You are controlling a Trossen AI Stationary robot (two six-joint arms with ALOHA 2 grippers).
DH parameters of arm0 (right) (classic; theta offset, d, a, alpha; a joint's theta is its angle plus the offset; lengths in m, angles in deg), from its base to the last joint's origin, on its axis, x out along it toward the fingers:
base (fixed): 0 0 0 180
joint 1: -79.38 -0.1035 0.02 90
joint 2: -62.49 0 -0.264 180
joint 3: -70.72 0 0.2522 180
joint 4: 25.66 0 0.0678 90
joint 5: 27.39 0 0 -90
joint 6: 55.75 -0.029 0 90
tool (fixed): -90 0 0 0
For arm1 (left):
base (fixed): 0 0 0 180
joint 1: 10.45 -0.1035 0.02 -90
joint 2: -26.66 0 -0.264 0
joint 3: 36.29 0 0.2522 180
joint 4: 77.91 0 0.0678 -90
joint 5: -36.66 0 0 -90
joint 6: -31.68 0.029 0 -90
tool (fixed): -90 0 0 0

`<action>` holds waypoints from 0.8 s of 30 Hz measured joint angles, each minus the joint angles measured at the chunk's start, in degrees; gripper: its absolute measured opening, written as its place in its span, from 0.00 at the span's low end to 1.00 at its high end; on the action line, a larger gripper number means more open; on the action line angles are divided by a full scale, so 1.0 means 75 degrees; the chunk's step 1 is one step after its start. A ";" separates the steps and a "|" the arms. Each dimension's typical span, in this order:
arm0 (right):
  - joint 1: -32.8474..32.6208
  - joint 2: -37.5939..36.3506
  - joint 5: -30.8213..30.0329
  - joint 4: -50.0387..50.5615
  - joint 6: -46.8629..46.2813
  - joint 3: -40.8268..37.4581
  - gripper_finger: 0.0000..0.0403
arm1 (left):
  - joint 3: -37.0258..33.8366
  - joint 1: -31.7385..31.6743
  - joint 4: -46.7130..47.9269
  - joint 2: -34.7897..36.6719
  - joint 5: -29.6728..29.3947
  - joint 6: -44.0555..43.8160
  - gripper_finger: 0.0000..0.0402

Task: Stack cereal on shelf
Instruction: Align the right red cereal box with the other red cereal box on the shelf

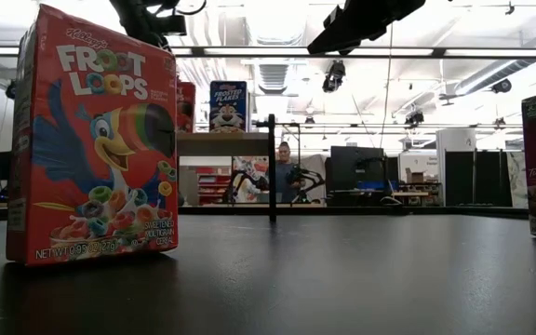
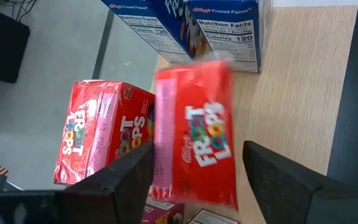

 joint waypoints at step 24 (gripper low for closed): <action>-0.0001 0.0000 0.0000 0.0061 -0.0002 0.0000 0.19 | 0.0922 0.0029 0.1030 0.0081 0.0273 0.0191 0.32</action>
